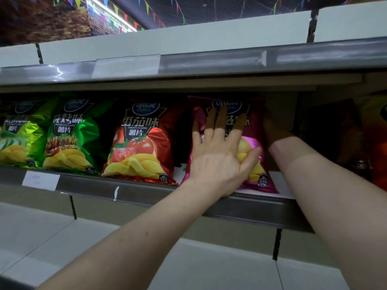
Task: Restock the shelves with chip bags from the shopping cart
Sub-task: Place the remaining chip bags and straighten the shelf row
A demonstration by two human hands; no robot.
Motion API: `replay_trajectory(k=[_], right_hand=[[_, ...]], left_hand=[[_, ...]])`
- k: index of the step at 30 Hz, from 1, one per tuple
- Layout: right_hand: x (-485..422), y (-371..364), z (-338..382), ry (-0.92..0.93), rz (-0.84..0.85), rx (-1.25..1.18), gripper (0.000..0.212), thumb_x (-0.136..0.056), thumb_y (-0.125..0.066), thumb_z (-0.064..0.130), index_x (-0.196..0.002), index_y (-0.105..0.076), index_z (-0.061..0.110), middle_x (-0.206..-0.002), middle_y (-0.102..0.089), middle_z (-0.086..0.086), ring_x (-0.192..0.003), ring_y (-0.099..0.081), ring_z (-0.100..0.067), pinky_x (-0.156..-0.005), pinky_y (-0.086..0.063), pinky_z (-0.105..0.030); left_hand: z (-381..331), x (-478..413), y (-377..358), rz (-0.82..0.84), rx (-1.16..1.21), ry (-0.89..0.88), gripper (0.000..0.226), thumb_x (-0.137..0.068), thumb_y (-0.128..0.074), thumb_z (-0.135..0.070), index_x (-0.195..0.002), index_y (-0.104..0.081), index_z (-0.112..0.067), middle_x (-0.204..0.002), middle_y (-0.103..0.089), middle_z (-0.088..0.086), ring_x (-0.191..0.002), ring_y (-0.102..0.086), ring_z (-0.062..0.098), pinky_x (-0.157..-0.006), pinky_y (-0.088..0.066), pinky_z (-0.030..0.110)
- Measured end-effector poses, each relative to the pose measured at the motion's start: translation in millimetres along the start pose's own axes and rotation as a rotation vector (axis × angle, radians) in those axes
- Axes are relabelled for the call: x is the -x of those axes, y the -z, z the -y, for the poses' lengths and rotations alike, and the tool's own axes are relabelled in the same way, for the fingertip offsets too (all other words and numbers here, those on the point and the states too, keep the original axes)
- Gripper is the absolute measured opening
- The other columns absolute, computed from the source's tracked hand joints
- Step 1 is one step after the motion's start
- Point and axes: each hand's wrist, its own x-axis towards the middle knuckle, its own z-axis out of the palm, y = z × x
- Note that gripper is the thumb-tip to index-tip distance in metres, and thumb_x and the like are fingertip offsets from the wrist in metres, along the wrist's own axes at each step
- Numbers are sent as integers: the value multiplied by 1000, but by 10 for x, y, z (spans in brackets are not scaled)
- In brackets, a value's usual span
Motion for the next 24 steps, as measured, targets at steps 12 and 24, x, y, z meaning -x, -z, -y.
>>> replay_trajectory(k=[12, 24], right_hand=[[824, -60, -246, 48, -87, 277, 42, -102, -37, 34, -130, -50, 6, -107, -58, -11, -96, -55, -25, -84, -44, -33], [1368, 89, -145, 503, -74, 863, 52, -100, -47, 33, -147, -35, 15, -146, -37, -12, -135, -38, -30, -109, -35, -38]], left_hand=[[94, 8, 95, 123, -94, -56, 65, -93, -25, -63, -141, -38, -22, -134, -49, 13, -125, -41, 33, -111, -19, 49], [188, 309, 492, 10, -51, -6, 69, -93, -34, -54, -152, -22, -21, -155, -24, 16, -145, -17, 31, -117, -7, 49]])
